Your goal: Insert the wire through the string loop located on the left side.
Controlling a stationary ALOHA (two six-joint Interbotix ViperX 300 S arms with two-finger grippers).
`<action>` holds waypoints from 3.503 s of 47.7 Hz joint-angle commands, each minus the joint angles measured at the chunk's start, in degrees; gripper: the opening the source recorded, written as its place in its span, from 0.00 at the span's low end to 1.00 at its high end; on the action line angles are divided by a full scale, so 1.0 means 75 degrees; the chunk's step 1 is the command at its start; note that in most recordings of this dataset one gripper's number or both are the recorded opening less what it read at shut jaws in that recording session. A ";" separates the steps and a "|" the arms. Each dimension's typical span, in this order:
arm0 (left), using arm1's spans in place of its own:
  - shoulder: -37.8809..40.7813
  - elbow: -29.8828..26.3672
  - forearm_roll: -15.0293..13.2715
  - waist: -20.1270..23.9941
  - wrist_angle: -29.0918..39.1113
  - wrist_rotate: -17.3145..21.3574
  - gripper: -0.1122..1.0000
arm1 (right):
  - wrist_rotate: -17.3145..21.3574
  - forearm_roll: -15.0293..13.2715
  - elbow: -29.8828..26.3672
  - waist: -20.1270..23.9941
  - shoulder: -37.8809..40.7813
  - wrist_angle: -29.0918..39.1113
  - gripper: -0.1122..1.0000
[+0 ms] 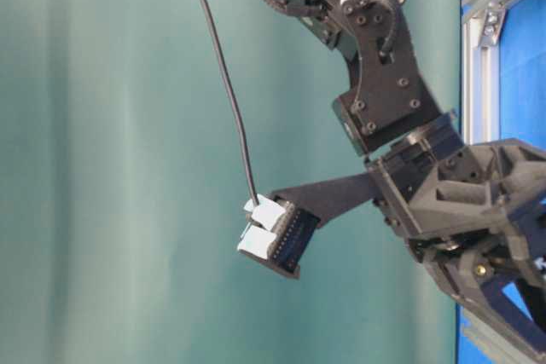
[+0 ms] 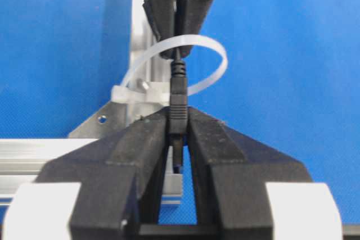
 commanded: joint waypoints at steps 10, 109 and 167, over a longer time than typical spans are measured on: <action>-0.0047 -0.0082 0.0012 -0.0012 -0.0035 0.0012 0.17 | 0.0000 -0.0012 -0.0176 -0.0023 -0.0141 -0.0012 0.11; -0.5379 0.0973 0.0023 -0.0070 0.5285 -0.0773 0.17 | 0.0105 0.0094 -0.0187 0.0105 -0.0152 0.0141 0.94; -0.6340 0.0855 0.0023 -0.0070 0.5543 -0.0762 0.83 | 0.0070 0.0082 -0.0187 0.0105 -0.1008 0.0621 0.94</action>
